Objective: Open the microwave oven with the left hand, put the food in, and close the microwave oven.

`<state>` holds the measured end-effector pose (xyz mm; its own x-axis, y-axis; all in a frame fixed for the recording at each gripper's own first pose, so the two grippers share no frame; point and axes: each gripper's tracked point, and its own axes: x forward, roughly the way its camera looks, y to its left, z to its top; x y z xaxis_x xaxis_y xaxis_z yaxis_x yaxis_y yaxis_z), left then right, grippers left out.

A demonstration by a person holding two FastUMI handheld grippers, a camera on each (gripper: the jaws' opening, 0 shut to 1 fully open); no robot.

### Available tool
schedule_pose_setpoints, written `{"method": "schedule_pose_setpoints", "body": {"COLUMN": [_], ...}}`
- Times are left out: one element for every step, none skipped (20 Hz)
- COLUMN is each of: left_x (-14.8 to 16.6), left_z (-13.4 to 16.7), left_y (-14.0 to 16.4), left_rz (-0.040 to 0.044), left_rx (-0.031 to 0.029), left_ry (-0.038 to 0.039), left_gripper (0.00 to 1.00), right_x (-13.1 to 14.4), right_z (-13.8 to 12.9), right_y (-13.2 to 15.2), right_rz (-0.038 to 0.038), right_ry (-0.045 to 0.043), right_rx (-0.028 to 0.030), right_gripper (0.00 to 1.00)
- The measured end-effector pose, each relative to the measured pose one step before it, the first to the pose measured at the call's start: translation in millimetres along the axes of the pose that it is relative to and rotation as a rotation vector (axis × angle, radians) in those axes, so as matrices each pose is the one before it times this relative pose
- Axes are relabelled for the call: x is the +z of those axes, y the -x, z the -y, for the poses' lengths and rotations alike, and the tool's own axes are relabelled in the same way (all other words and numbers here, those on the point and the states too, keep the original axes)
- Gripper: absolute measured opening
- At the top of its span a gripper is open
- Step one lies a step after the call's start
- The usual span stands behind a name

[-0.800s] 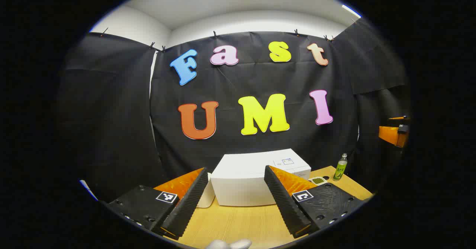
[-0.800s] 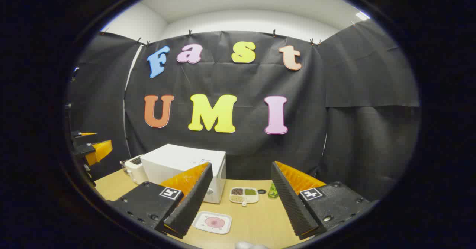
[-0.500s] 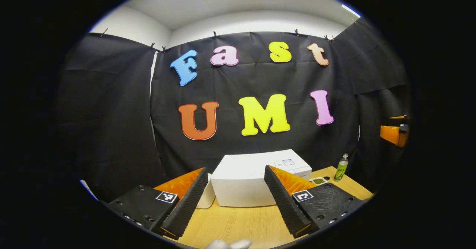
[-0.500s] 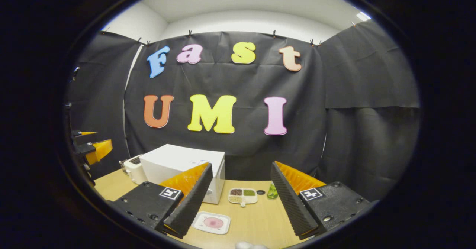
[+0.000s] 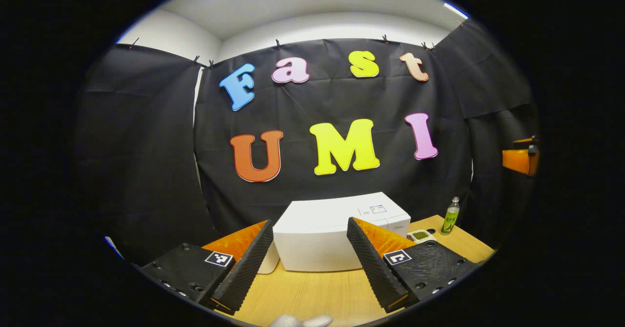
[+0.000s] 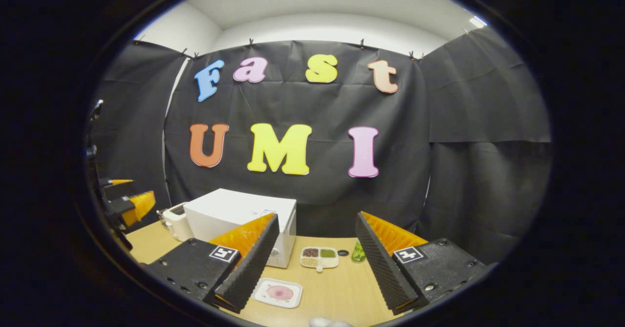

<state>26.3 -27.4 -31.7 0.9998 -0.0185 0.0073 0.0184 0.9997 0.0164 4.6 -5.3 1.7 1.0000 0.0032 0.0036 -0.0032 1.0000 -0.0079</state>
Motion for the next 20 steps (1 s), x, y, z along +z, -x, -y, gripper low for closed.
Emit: {"method": "schedule_pose_setpoints", "body": {"left_x": [-14.82, -11.17, -15.09, -17.52, -17.99, -17.42, -17.04, -11.24, -11.31, -7.51, -8.96, -8.2, -6.88, -6.54, -4.22, -2.18, -1.68, -1.5, -0.57, -1.77], "left_z": [14.03, 14.42, 13.11, 16.81, 17.98, 15.34, 11.71, 9.45, 7.48, 5.58, 5.73, 4.45, 2.87, 2.3, 0.65, 1.99, 0.1, 0.36, 2.15, 0.84], "left_y": [-6.75, -8.35, -8.95, -8.57, -11.33, -13.76, -14.06, -15.23, -16.16, -18.26, -18.45, -17.3, -14.8, -14.42, -10.61, -8.09, -6.68, -4.45, -3.19, -2.89], "left_rz": [-0.00948, 0.00958, -0.00114, -0.02128, -0.01295, -0.02255, -0.02874, -0.01176, -0.01351, -0.00577, -0.00626, -0.00993, -0.00619, -0.00688, -0.00394, 0.00194, 0.00071, 0.00183, -0.00182, -0.0031], "left_rx": [-0.02105, -0.01796, -0.01652, -0.02387, -0.02589, -0.02023, -0.0113, -0.00682, -0.00086, 0.00162, 0.00343, 0.00314, 0.00596, 0.00526, 0.00838, -0.00061, 0.00618, 0.0, -0.01742, -0.01183], "left_ry": [0.00417, 0.00655, 0.00668, 0.01022, 0.01326, 0.01652, 0.01307, 0.0152, 0.01153, -0.00035, -0.00293, -0.00833, -0.00938, -0.00561, -0.00582, -0.00728, -0.00861, -0.00669, -0.00544, -0.00064], "left_gripper": [0.96, 0.96, 0.96, 1.0, 0.96, 0.96, 0.96, 0.96, 0.96, 0.96, 0.96, 0.96, 0.96, 0.96, 0.95, 0.91, 0.89, 0.83, 0.79, 0.74], "right_x": [1.69, 2.87, 1.77, 1.82, -0.28, 0.46, -0.31, -0.31, -1.76, -1.24, -1.82, -2.39, -2.32, -2.01, -2.72, -2.43, -4.08, -2.99, -1.92, -3.17], "right_z": [4.68, 5.22, 5.83, 5.86, 4.92, 5.87, 5.17, 4.83, 4.79, 2.96, 1.79, 2.84, 2.35, 2.81, 2.88, 2.17, 1.89, 2.25, 0.73, 0.2], "right_y": [-0.35, 0.87, 0.29, 0.01, -0.87, -0.99, -0.83, -0.73, -1.01, 0.09, -1.03, -1.01, -1.14, -0.65, -0.17, -1.56, -1.15, -0.96, -1.49, -1.6], "right_rz": [0.00331, 0.00461, 0.00357, -0.00215, -0.00628, -0.0075, -0.00819, -0.00712, -0.00782, -0.00682, -0.00887, -0.01131, -0.0099, -0.00844, -0.00827, -0.00974, -0.00995, -0.00906, -0.00785, -0.01072], "right_ry": [0.00632, 0.00764, 0.00515, 0.00261, 0.00187, 0.00539, 0.01156, 0.01764, 0.0207, 0.01479, 0.01336, 0.01035, 0.00799, 0.00495, 0.00287, 0.00454, 0.00321, 0.00191, -0.0013, -0.00109], "right_rx": [-0.0065, -0.00546, -0.00802, -0.00492, -0.00457, -0.00747, -0.00707, -0.01063, -0.00958, -0.00386, -0.0026, -0.00623, -0.00523, -0.00647, -0.00648, -0.00509, -0.00517, -0.00294, 0.00001, 0.00196], "right_gripper": [1.0, 0.96, 1.0, 1.0, 1.0, 1.0, 1.0, 0.96, 0.96, 0.96, 1.0, 0.96, 0.96, 1.0, 1.0, 1.0, 0.96, 1.0, 1.0, 1.0]}}
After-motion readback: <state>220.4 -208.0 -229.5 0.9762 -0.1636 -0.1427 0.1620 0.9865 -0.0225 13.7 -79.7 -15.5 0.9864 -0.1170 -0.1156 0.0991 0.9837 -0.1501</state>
